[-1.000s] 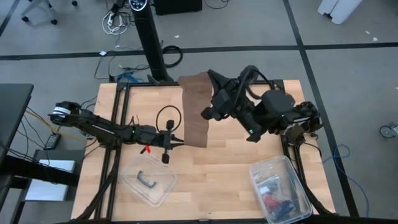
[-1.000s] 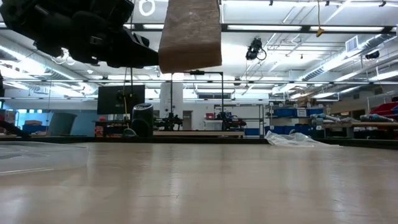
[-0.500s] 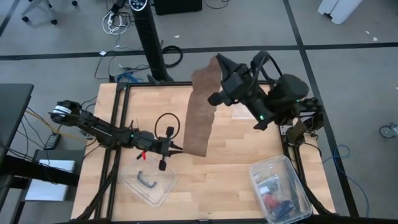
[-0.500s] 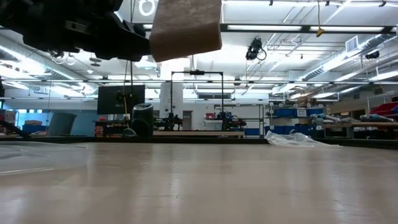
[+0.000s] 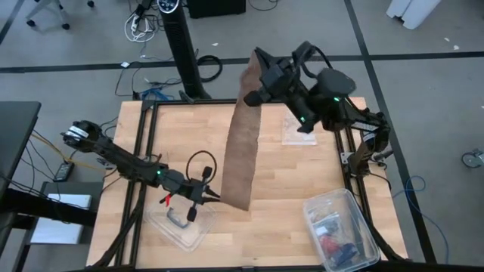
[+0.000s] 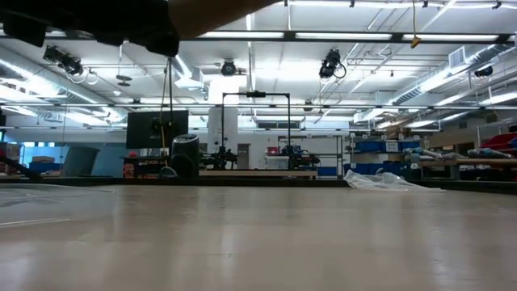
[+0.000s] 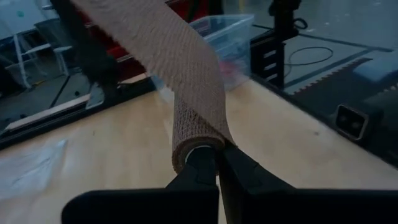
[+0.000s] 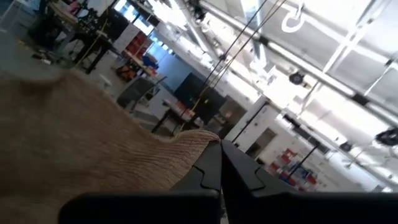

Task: Roll bandage
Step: Roll the brown bandage

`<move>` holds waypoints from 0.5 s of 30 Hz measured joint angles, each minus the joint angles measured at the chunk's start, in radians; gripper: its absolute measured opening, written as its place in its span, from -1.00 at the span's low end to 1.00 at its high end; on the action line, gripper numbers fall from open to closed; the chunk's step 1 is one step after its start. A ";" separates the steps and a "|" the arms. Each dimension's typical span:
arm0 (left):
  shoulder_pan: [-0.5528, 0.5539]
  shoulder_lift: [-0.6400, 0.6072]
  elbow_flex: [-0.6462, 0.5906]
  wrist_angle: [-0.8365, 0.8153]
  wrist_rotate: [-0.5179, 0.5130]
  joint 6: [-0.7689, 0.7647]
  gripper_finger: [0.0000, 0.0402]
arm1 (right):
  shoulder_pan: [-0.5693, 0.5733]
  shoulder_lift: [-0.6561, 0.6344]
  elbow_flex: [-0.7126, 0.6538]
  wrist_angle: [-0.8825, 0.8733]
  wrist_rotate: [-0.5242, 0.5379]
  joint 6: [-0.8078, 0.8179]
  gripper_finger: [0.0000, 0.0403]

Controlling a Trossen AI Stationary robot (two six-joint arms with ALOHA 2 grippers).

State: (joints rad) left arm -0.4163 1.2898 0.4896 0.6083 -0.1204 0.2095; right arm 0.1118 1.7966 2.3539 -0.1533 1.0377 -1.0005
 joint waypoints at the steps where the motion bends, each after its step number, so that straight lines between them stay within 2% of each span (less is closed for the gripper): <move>1: -0.007 0.011 0.012 -0.007 0.000 0.000 -1.00 | -0.015 0.000 0.000 -0.038 -0.012 0.043 -1.00; 8: -0.040 0.124 0.103 -0.035 0.000 0.025 -1.00 | -0.094 0.000 0.000 -0.305 -0.051 0.306 -1.00; 15: -0.086 0.120 0.137 -0.002 -0.001 0.044 -1.00 | -0.141 0.000 0.000 -0.557 -0.059 0.492 -1.00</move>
State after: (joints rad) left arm -0.5024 1.4102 0.6264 0.6062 -0.1216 0.2535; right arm -0.0293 1.7966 2.3539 -0.7105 0.9786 -0.5085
